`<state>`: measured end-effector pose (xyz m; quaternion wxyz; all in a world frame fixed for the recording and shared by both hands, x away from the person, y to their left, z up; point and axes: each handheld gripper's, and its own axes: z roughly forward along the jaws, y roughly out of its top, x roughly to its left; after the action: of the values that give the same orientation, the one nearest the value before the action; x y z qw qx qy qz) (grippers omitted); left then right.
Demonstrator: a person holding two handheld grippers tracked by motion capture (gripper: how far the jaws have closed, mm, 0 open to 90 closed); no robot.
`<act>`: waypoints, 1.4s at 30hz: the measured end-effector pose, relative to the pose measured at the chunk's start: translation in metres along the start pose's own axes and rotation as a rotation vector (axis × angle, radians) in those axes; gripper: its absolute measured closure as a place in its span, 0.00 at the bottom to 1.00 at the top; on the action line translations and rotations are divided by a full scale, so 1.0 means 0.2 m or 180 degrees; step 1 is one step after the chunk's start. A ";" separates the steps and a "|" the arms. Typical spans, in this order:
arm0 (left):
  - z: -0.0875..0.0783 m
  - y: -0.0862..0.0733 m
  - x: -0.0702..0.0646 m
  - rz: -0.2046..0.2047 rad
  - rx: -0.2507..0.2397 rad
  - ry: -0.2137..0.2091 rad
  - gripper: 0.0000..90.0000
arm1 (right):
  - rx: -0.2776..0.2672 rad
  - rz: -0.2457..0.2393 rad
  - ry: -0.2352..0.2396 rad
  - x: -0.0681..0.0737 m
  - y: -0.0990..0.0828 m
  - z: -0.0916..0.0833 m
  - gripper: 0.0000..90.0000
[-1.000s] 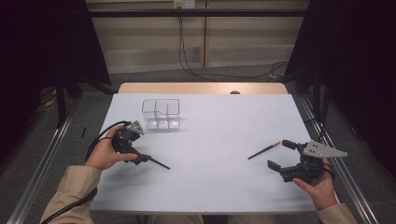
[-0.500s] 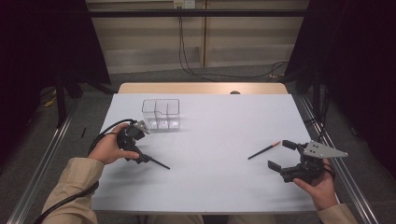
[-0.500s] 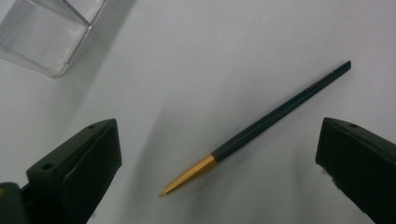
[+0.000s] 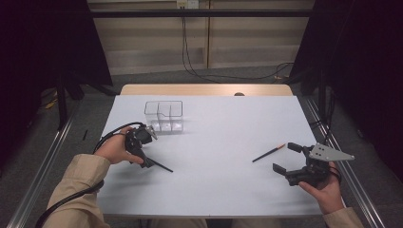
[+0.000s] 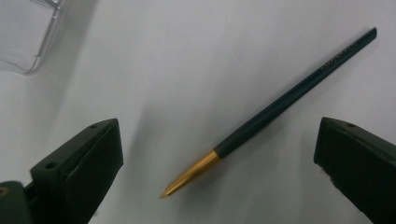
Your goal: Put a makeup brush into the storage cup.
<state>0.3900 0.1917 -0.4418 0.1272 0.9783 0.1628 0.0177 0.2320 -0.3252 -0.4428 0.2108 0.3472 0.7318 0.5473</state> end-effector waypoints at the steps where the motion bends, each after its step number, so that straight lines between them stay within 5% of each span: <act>1: 0.00 0.00 0.00 0.0026 0.0014 -0.0009 0.03 | -0.0001 0.0002 0.0000 0.00 0.00 0.00 0.00; 13: 0.02 -0.01 -0.01 0.0291 0.0155 -0.0006 0.27 | 0.0006 0.0006 0.0002 0.00 0.00 0.00 0.00; 30: 0.01 -0.04 -0.01 0.0227 0.0050 -0.0225 0.58 | 0.0021 0.0001 0.0020 0.00 0.00 0.00 0.00; 34: 0.01 -0.03 -0.02 0.0091 0.0076 -0.0236 0.67 | 0.0025 0.0001 0.0017 0.00 0.00 0.00 0.00; 42: 0.01 0.00 -0.03 0.0094 0.0199 -0.0305 0.88 | 0.0030 0.0000 0.0012 0.00 0.00 0.00 0.00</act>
<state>0.3832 0.1899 -0.4434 0.1040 0.9838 0.1425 -0.0323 0.2323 -0.3255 -0.4434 0.2079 0.3471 0.7347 0.5445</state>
